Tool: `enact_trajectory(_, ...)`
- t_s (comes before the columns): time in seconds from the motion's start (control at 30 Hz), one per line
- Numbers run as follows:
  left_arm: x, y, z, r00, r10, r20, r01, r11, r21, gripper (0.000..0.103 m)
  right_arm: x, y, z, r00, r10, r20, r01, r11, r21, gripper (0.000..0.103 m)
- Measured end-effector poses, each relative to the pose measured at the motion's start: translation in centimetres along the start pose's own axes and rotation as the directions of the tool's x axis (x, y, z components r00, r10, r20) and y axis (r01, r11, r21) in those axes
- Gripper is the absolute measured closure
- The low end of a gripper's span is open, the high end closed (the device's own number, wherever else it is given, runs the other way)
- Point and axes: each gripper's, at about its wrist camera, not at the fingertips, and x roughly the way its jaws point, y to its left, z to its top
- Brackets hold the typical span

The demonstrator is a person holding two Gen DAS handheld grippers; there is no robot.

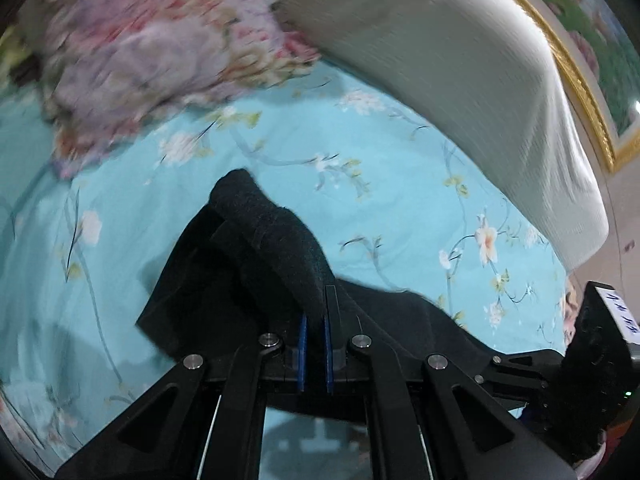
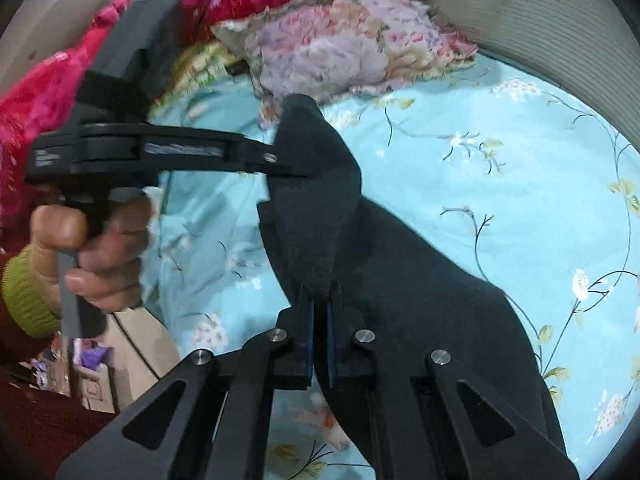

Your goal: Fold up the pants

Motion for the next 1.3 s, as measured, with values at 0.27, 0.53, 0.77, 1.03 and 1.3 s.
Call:
enact_trajectory(0.27,1.7,4.0,-2.8,1.000,0.012,-0.014,-0.013,0.998,-0.067,0.098,4.7,1.2,-0.9,0.995,-0.043,-0.094,0.039,0.999,-0.038,0.097)
enact_trajectory(0.53,3.6,6.5,-4.5,0.998,0.002,-0.055,-0.007,0.995,-0.103,0.095,6.6,1.0,-1.5,0.987,-0.048,-0.155,0.042,0.998,-0.040,0.097)
enact_trajectory(0.77,4.1,7.5,-4.7,0.998,0.000,-0.064,-0.007,0.994,-0.112,0.084,7.2,0.5,-1.6,0.982,-0.075,-0.176,0.068,0.997,-0.047,0.097)
enact_trajectory(1.03,3.3,8.6,-4.2,0.997,0.021,-0.068,-0.030,0.989,-0.146,0.071,7.4,0.0,-1.5,0.983,-0.014,-0.183,0.019,0.999,0.027,0.092)
enact_trajectory(1.3,1.4,9.9,-4.2,0.997,0.042,-0.072,-0.056,0.977,-0.204,0.041,4.1,-0.6,-1.7,0.993,0.019,-0.120,-0.008,0.995,0.096,0.071)
